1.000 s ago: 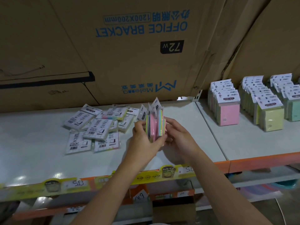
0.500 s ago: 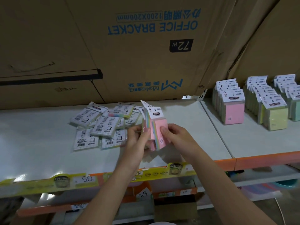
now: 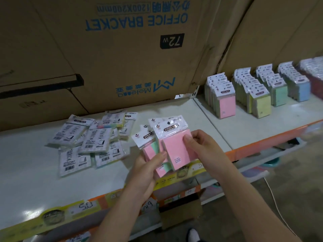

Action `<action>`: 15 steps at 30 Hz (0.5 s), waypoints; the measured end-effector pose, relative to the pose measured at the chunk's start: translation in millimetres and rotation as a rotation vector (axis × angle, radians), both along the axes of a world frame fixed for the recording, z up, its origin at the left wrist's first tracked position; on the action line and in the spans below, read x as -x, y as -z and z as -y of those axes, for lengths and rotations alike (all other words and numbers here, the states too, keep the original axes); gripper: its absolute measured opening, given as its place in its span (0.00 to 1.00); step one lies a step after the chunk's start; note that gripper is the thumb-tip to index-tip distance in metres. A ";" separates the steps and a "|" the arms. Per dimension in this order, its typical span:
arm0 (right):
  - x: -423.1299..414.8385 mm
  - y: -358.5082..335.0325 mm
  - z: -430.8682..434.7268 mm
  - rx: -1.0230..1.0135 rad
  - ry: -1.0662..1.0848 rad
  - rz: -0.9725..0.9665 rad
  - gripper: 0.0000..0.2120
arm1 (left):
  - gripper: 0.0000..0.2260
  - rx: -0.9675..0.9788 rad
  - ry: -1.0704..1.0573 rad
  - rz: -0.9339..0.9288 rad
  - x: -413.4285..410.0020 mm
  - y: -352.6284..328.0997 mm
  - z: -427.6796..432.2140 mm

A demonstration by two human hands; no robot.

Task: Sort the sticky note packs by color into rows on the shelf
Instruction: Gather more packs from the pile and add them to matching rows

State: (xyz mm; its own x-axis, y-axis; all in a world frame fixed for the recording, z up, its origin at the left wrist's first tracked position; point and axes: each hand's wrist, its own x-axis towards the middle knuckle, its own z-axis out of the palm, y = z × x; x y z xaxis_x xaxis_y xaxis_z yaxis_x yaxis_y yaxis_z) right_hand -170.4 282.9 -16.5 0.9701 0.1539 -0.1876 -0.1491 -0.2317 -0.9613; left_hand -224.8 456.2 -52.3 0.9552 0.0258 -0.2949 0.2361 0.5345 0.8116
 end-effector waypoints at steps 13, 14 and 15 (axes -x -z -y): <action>-31.2 1.7 127.4 -0.052 0.059 0.058 0.06 | 0.21 -0.032 0.047 -0.007 -19.0 -1.3 100.8; -35.5 1.8 133.7 -0.029 0.022 0.077 0.05 | 0.19 -0.045 0.044 0.006 -22.6 -3.2 113.2; -40.7 1.5 141.8 -0.008 -0.015 0.097 0.05 | 0.18 -0.058 0.041 0.013 -26.9 -5.2 126.5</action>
State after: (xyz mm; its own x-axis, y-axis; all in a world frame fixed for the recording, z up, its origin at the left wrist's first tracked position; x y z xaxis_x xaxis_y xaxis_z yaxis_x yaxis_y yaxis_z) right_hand -129.8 141.2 -18.0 0.9813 0.1698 -0.0911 -0.0513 -0.2256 -0.9729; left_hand -198.0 329.7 -47.1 0.9594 0.0029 -0.2820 0.2466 0.4768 0.8437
